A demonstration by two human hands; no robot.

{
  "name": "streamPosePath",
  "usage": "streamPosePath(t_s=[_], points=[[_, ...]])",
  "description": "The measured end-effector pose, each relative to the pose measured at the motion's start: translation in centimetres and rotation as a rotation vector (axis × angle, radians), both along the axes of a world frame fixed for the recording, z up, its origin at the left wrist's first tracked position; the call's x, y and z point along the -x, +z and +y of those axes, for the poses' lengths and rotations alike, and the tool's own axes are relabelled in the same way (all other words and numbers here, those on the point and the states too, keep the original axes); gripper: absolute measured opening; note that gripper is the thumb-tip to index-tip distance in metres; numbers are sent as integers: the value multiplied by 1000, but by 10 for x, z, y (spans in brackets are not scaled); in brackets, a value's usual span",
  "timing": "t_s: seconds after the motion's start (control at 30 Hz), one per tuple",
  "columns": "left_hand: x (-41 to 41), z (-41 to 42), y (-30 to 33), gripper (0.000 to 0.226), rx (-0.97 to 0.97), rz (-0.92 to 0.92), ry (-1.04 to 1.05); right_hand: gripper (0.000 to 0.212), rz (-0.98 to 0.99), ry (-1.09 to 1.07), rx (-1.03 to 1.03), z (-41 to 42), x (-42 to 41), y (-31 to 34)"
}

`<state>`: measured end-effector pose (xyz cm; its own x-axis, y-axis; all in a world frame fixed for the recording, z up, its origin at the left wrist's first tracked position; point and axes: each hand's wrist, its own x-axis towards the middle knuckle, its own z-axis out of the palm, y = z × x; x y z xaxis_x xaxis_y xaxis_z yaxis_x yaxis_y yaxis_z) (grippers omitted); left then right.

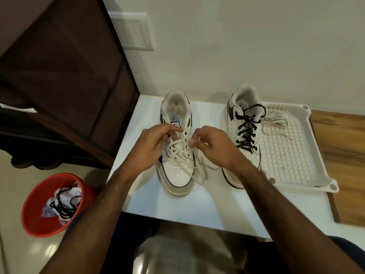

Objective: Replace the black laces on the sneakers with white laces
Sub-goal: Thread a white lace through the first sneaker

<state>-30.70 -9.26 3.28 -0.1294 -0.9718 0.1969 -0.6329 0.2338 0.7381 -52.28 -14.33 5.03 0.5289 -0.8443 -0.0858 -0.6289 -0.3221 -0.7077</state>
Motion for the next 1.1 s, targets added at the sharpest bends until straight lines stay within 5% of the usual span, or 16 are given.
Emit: streamPosePath(t_s=[0.07, 0.2, 0.23, 0.27, 0.33, 0.4, 0.47, 0.63, 0.77, 0.87, 1.1], points=[[-1, -1, 0, 58, 14, -9, -6, 20, -338, -139, -97, -6, 8, 3], [-1, -1, 1, 57, 21, -7, -28, 28, -1371, -461, -548, -17, 20, 21], [-1, 0, 1, 55, 16, 3, -26, 32, -1460, -530, -637, -17, 20, 23], [0, 0, 2, 53, 15, 10, -25, 33, -1400, -582, -652, -17, 20, 24], [0, 1, 2, 49, 14, 19, -25, 25, -927, -543, -472, -13, 19, 21], [1, 1, 2, 46, 12, 22, -34, 25, -411, -375, -247, -7, 16, 14], [2, 1, 1, 41, 5, 16, -38, 37, -126, -204, -105, -4, 10, 4], [4, 0, 0, 31, 33, -24, -20, 34, 32, -83, 12, -1, 2, -6], [6, 0, -6, 49, 46, -176, -53, 17, 128, -61, 194, 0, 0, -6], [6, -2, -11, 59, 41, -232, -21, 7, -22, -61, 185, 0, -3, -9], [2, -5, -14, 66, 0, -215, -11, 21, -1221, -420, -524, -13, 18, 27]])
